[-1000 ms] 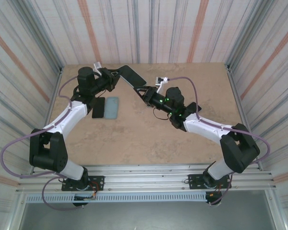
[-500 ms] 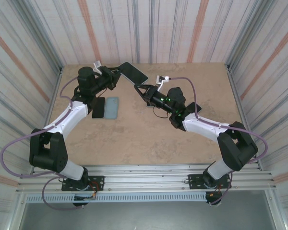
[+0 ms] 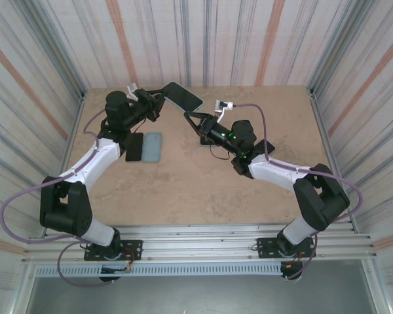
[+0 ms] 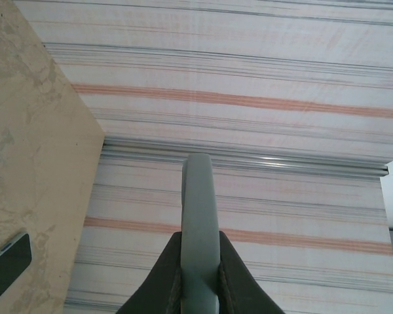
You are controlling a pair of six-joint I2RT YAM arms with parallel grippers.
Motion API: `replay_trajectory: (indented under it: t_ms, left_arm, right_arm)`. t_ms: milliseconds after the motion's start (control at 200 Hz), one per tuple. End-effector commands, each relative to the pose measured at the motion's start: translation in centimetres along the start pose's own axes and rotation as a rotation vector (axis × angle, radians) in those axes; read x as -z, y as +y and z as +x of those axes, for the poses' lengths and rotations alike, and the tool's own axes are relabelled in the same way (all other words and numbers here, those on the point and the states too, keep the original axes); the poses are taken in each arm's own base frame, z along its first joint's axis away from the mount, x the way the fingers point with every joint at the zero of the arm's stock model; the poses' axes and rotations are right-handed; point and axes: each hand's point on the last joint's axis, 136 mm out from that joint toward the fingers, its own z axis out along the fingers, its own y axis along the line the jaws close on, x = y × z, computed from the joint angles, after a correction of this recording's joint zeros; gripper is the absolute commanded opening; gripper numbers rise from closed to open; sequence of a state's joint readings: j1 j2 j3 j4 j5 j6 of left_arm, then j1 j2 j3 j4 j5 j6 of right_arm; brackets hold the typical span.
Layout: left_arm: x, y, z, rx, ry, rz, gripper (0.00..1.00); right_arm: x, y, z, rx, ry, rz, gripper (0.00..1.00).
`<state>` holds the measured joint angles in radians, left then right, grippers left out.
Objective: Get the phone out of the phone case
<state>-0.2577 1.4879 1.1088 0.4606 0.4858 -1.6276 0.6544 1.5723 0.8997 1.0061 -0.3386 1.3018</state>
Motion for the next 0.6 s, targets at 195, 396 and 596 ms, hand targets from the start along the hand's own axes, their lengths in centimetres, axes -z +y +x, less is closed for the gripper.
replay_trajectory:
  t_ms: [195, 396, 596]
  left_arm:
    - [3.3, -10.2, 4.8, 0.012, 0.128, 0.254, 0.06]
    - [3.8, -10.4, 5.2, 0.008, 0.131, 0.263, 0.03]
    - [3.8, -10.5, 5.5, -0.003, 0.142, 0.258, 0.03]
  right_arm:
    - [0.6, -5.9, 1.6, 0.151, 0.131, 0.144, 0.12]
    - [0.8, -6.9, 1.1, 0.185, 0.163, 0.207, 0.12]
    - [1.1, -6.8, 0.8, 0.233, 0.178, 0.250, 0.13]
